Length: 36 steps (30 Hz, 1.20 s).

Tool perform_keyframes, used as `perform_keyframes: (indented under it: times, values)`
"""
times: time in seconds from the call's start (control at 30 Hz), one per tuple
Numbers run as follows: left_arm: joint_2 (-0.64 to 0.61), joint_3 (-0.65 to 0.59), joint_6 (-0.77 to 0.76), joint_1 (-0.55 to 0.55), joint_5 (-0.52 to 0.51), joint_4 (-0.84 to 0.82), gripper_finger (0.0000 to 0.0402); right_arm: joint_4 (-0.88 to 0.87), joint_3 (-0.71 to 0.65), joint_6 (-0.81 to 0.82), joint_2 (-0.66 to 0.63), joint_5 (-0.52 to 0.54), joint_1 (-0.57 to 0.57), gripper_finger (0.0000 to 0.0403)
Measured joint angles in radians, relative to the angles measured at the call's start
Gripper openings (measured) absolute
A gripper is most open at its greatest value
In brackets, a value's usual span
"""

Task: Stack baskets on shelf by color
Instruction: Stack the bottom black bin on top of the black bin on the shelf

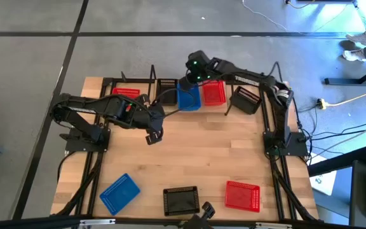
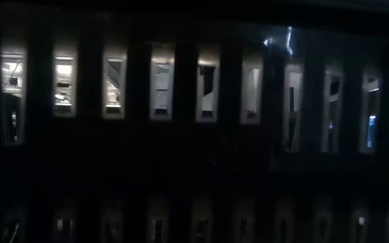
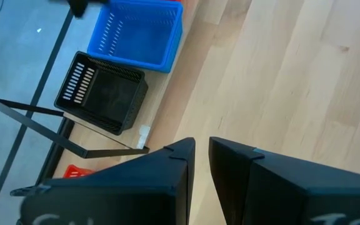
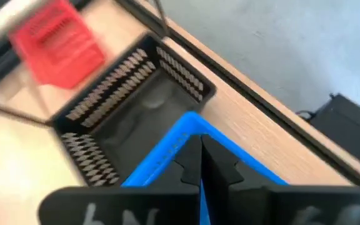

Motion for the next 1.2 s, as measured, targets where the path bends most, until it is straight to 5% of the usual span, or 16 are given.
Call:
perform_keyframes:
  times: [0.4, 0.63, 1.03, 1.2]
  values:
    - [-0.008, 0.000, -0.420, -0.010, 0.030, -0.253, 0.0039, -0.327, 0.083, -0.337, -0.297, -0.017, 0.084, 0.0000]
    - [-0.008, 0.000, -0.584, -0.086, 0.301, -0.286, 0.0039, -0.450, 0.083, -0.396, -0.467, -0.016, 0.147, 0.0000]
    - [0.065, 0.000, -0.822, -0.193, 0.593, -0.283, 0.0039, -0.472, 0.082, -0.400, -0.620, -0.016, 0.200, 0.0000]
    - [0.109, 0.000, -0.926, -0.218, 0.632, -0.288, 0.0039, -0.488, 0.082, -0.405, -0.653, -0.040, 0.205, 0.0000]
